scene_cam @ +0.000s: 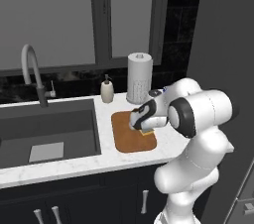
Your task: Pick up the sponge from the counter and clean the cutting board by briefly scrubbing or pressing down on the cutting board. Once finished, release the sponge.
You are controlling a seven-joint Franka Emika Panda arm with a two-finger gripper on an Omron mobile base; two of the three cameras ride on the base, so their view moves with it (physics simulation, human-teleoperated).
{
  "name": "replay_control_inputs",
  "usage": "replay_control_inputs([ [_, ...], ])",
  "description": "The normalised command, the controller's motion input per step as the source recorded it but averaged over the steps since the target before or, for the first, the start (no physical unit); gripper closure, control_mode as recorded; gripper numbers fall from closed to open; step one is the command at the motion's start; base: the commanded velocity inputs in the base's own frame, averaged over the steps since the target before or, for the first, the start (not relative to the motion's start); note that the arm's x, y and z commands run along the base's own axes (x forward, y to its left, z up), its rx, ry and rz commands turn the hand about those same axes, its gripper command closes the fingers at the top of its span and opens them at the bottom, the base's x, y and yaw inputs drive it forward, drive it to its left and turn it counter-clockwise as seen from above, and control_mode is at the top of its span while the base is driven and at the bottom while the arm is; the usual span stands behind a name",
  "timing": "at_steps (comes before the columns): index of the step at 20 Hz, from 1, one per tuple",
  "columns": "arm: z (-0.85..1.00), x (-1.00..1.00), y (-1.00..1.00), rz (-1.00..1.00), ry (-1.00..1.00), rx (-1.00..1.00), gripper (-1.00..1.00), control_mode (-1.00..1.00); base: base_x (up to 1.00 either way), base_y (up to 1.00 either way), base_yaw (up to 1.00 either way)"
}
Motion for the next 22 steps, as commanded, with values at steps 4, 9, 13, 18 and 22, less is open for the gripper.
replay_control_inputs([
  [4,-0.13,0.42,-0.02,-0.02,-0.06,0.00,1.00,-1.00,0.00,0.00,0.00],
  [9,-0.10,0.36,-0.23,0.00,0.00,0.01,1.00,-1.00,0.00,0.00,0.00],
  [13,-0.17,0.36,-0.30,0.00,-0.01,0.02,1.00,-1.00,0.00,0.00,0.00],
  [18,-0.24,0.43,-0.07,0.00,-0.03,0.00,1.00,-1.00,0.00,0.00,0.00],
  [22,-0.21,0.48,0.01,0.00,-0.05,0.00,1.00,-1.00,0.00,0.00,0.00],
])
